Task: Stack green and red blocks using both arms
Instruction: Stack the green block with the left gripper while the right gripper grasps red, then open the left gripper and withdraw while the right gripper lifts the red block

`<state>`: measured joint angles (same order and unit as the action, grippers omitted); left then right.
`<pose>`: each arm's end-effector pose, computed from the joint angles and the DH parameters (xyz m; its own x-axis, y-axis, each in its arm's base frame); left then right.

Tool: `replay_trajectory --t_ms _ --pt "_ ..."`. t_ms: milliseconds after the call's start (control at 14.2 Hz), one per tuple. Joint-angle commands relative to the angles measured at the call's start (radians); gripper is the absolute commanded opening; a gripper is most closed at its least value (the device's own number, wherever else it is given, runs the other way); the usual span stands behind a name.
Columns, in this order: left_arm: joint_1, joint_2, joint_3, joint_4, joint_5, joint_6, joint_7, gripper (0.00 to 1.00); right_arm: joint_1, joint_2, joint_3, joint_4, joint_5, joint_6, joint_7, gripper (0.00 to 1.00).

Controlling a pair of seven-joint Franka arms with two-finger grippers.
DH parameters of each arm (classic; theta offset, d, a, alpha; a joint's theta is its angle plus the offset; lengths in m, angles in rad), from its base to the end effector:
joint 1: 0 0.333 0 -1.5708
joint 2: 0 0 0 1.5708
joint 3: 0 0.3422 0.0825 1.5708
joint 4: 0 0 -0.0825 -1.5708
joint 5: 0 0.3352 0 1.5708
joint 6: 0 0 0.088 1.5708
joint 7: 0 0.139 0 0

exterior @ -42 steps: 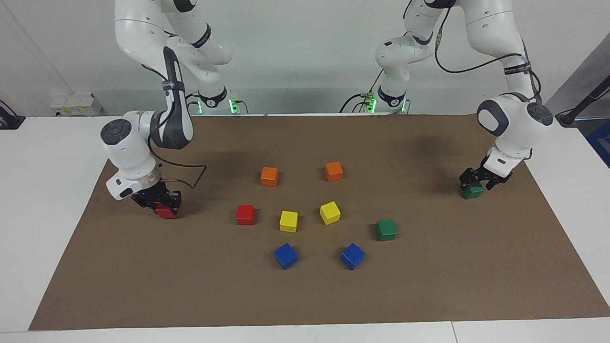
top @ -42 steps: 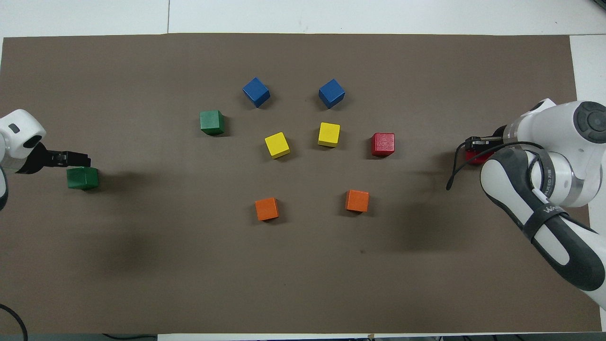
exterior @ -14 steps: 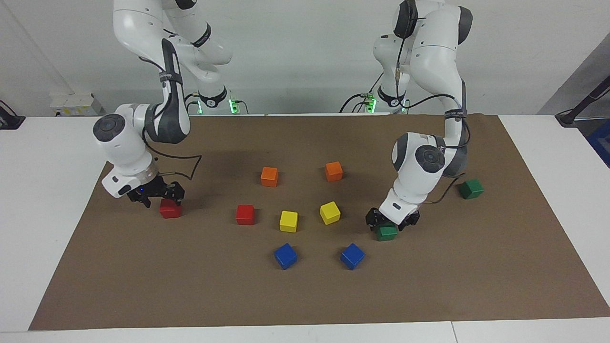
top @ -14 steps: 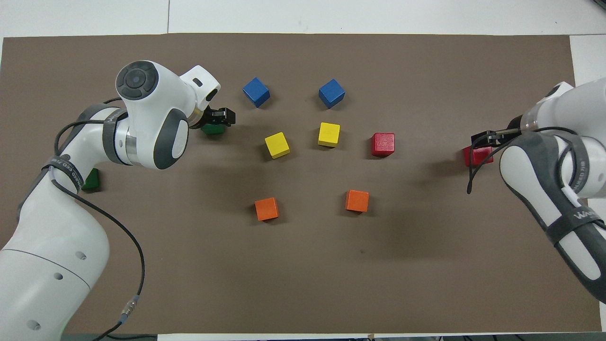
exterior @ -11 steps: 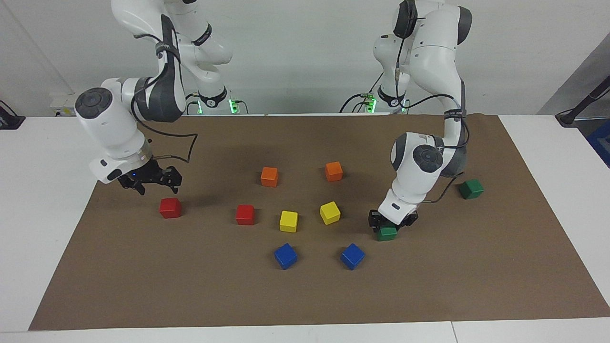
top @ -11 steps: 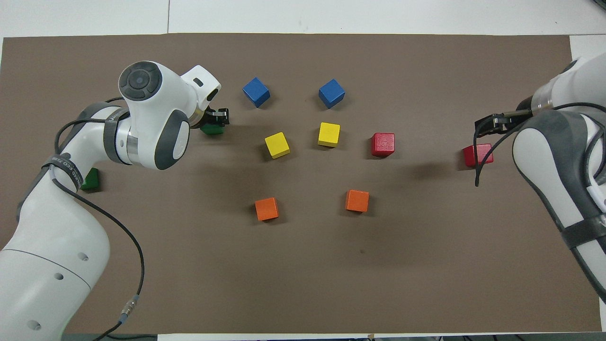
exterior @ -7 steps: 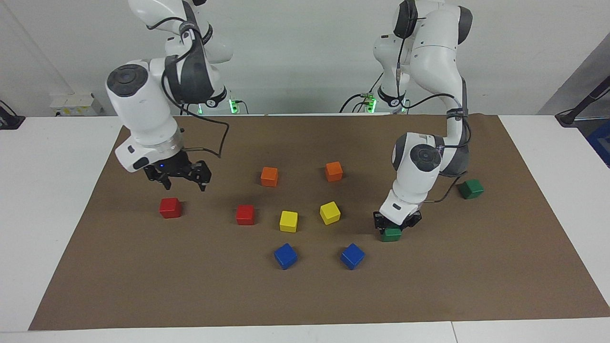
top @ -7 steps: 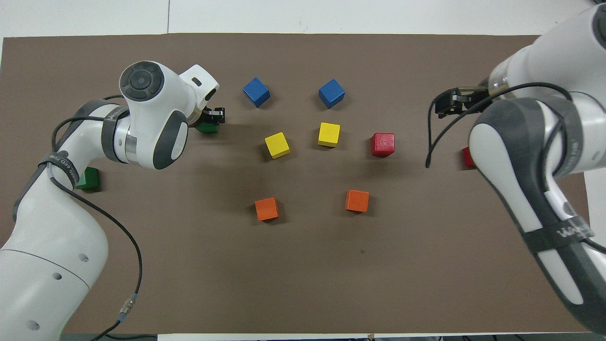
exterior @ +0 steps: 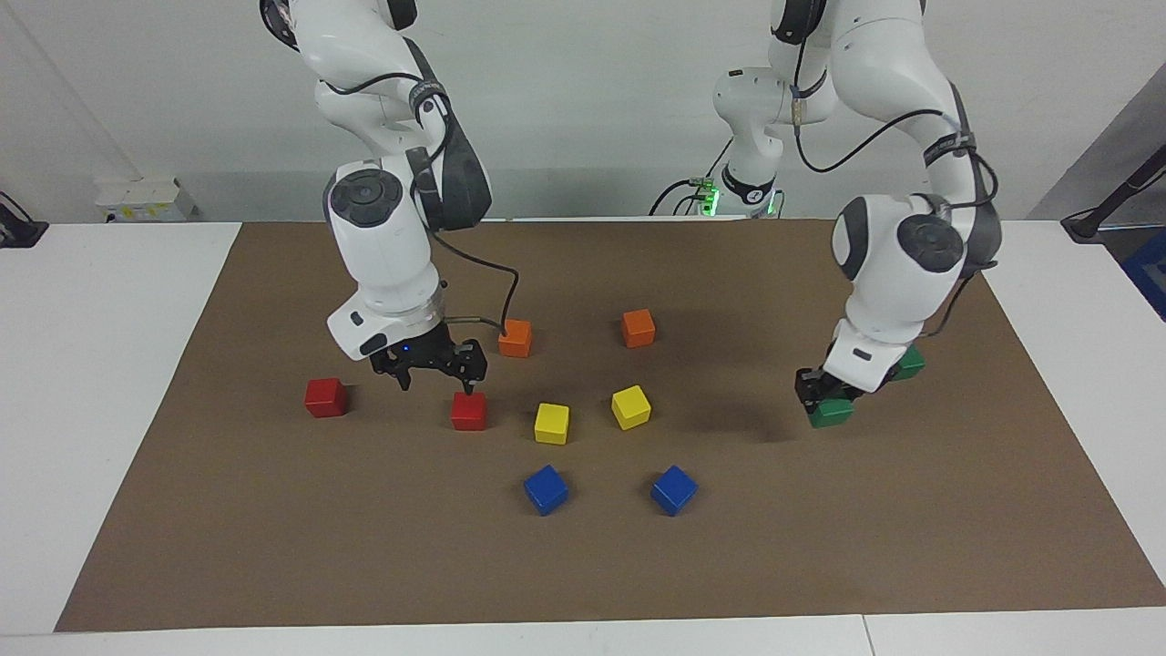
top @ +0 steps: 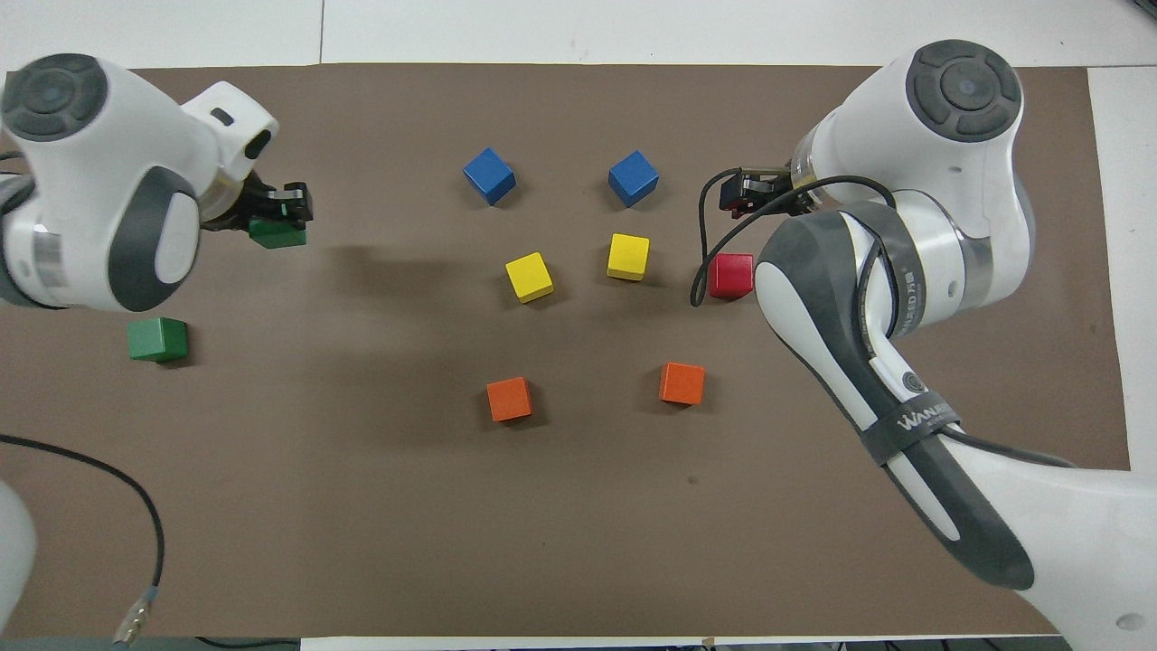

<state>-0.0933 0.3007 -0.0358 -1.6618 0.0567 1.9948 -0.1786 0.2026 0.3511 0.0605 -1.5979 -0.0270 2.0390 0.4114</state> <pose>0.6098 -0.0718 0.4478 0.9988 0.0281 0.0390 0.0295 -0.9989 -0.0354 0.6171 0.1589 0.4487 0.9862 -0.1422 0.0847 -0.1399 -0.9896 -0.0323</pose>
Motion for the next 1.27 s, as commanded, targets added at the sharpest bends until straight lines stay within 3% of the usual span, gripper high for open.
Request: replay_trajectory --t_ms 0,281,563,1196 --pt "0.111 -0.113 -0.009 -0.122 0.006 -0.031 0.141 0.00 0.000 0.009 0.004 -0.042 -0.005 0.056 0.041 1.00" --pt "0.260 -0.195 -0.007 -0.271 -0.031 0.045 0.218 0.00 0.014 -0.009 0.004 -0.180 -0.005 0.202 0.024 1.00" --pt "0.317 -0.227 -0.007 -0.380 -0.063 0.172 0.241 0.00 0.024 -0.003 0.004 -0.186 -0.005 0.201 0.007 1.00" --pt "0.351 -0.212 -0.006 -0.450 -0.066 0.275 0.331 0.00 0.026 0.025 0.004 -0.201 -0.010 0.122 -0.108 1.00"
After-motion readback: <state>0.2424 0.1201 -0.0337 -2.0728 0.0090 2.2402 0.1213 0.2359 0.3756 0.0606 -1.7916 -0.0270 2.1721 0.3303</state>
